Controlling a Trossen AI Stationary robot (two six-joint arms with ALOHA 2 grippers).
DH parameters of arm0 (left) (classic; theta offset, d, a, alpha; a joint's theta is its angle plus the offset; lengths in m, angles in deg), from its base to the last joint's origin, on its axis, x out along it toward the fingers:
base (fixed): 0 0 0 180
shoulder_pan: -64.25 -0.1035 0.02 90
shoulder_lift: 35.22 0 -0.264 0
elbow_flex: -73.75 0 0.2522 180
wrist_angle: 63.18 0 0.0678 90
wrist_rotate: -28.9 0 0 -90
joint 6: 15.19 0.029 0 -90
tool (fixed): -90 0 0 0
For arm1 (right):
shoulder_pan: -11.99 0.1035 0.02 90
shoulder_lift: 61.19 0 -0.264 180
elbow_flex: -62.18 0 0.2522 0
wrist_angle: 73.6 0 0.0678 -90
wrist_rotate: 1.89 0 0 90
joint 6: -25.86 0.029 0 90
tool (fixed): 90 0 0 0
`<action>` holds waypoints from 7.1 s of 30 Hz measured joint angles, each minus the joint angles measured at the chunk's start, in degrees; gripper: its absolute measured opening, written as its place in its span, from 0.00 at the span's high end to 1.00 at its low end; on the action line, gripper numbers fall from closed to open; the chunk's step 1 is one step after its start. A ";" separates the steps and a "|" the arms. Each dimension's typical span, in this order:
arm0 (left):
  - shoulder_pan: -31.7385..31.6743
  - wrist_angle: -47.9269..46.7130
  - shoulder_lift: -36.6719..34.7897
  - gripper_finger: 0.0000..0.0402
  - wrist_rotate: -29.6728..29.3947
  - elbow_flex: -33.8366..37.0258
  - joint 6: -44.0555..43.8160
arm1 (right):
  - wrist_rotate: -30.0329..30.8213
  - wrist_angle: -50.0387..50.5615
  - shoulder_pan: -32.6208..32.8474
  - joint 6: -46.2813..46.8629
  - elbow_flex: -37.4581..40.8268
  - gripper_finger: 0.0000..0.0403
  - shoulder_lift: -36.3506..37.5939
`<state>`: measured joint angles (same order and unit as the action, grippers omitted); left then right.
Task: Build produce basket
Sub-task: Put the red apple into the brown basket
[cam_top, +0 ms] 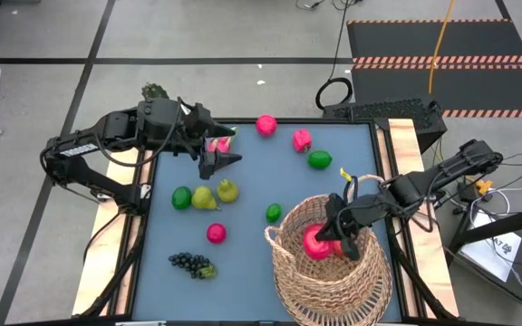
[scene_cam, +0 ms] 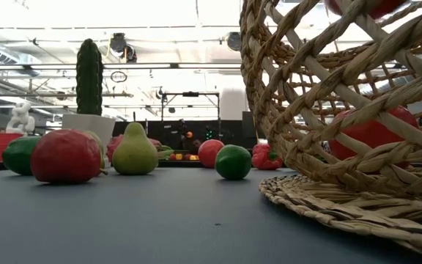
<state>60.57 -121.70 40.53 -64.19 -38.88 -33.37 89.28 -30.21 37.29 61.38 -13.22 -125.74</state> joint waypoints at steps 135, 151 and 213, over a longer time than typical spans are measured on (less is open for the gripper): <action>-9.02 -1.72 8.09 0.01 -6.05 22.62 -43.89 | 15.32 -8.67 -0.24 -6.71 12.10 0.65 35.39; -10.30 -12.92 9.46 0.01 -2.13 22.63 -47.64 | 15.26 -8.76 -0.24 1.92 12.10 0.65 35.32; 10.71 2.14 13.07 0.29 0.18 22.62 -55.52 | 44.32 -3.94 -9.48 -11.84 4.08 0.65 31.09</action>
<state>71.27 -119.56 53.60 -64.01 -16.25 -88.89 133.60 -34.15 27.81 49.54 -9.14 -94.66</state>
